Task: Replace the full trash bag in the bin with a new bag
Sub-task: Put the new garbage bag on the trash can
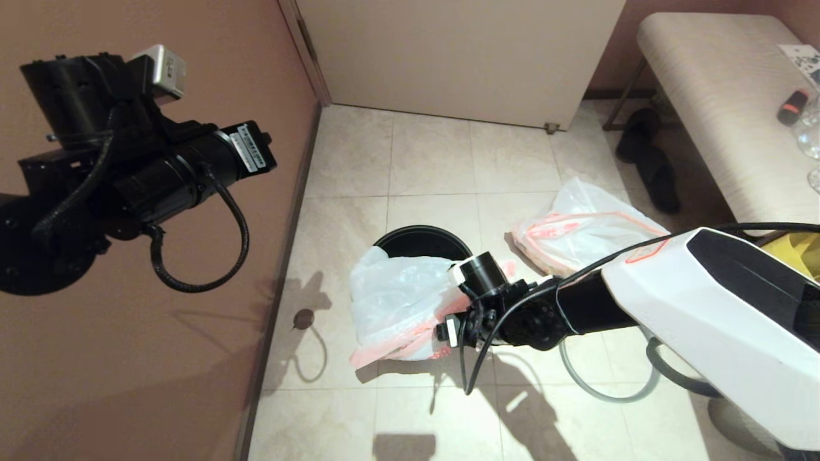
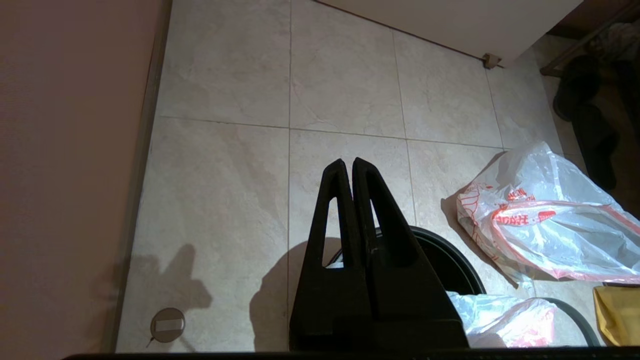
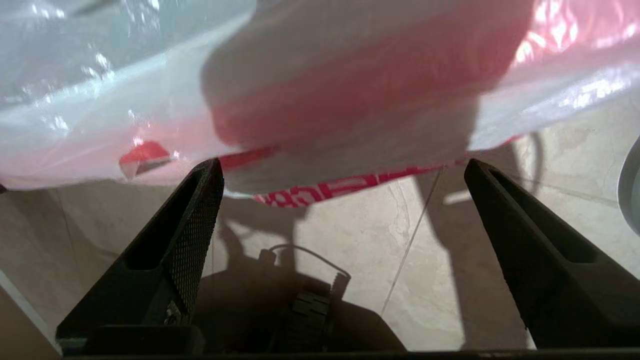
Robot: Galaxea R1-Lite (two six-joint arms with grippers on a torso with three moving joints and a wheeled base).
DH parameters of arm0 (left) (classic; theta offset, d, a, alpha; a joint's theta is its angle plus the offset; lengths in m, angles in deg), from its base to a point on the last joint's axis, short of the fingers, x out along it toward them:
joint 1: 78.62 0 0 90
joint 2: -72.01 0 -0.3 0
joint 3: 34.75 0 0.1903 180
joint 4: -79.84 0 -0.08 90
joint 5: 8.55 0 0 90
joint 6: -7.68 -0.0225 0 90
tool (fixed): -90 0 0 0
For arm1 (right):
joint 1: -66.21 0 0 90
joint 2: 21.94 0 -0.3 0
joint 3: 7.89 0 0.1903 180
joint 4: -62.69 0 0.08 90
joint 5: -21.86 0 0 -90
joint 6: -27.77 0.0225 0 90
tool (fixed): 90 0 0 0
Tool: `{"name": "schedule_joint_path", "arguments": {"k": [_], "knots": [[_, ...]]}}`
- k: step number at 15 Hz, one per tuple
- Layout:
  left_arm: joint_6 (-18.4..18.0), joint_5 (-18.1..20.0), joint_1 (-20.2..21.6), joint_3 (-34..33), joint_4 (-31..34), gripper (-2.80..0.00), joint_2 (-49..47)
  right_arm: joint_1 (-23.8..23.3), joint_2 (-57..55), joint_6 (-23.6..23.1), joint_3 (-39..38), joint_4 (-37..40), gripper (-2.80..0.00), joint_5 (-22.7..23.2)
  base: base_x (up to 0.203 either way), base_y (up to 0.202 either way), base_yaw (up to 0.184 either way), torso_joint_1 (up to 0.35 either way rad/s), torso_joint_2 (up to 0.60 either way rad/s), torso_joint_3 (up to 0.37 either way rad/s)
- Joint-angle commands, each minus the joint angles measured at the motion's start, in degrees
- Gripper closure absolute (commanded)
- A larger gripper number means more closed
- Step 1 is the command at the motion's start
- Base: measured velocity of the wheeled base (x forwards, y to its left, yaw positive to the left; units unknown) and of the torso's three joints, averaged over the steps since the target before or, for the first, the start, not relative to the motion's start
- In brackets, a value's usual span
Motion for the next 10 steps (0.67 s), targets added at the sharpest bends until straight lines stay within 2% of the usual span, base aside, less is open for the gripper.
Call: {"name": "schedule_joint_path", "arguments": {"k": [1,7,10], "knots": [[0.1,-0.1,0.0,0.0,-0.2,0.0,-0.1,-0.5,-2.3,0.0,2.5,0.0,-2.8,-0.2,0.0,0.0,0.0,0.0,0.0,0.0],[0.1,-0.1,0.0,0.0,-0.2,0.0,-0.2,-2.4,-6.3,-1.2,15.2,6.5,-2.8,-2.4,0.0,0.0,0.0,0.0,0.0,0.0],[0.1,-0.1,0.0,0.0,-0.2,0.0,-0.2,-2.5,-6.3,-1.0,14.3,7.5,-2.8,-4.6,0.0,0.0,0.0,0.0,0.0,0.0]]}}
